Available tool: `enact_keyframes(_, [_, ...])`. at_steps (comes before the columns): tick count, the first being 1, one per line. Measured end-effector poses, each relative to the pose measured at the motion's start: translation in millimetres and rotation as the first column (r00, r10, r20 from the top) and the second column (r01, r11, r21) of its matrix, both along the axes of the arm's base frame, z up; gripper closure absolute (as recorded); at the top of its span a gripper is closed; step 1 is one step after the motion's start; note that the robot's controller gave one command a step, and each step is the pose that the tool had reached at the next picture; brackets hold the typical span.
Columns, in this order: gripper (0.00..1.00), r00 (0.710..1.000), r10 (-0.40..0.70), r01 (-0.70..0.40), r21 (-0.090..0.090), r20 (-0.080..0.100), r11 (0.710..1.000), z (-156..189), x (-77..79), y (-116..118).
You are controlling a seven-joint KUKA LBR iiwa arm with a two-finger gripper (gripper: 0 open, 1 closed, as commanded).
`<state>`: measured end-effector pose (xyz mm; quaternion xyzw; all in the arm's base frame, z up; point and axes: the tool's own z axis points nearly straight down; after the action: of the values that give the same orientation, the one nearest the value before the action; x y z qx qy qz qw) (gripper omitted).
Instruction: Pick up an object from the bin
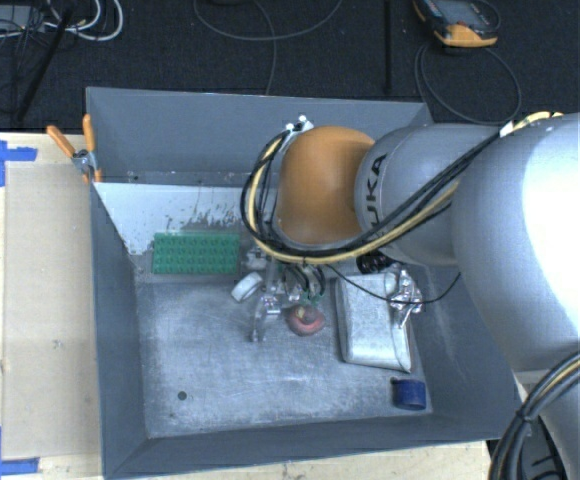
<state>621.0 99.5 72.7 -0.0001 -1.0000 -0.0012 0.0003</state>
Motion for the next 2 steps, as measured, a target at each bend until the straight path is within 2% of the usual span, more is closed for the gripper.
enact_keyframes(1, [1.0,1.0,0.001,-0.001,-0.001,0.008,1.0,4.6,2.4,1.5])
enact_keyframes(2, [1.0,1.0,0.016,-0.016,0.0,0.01,1.0,108.3,2.3,26.4])
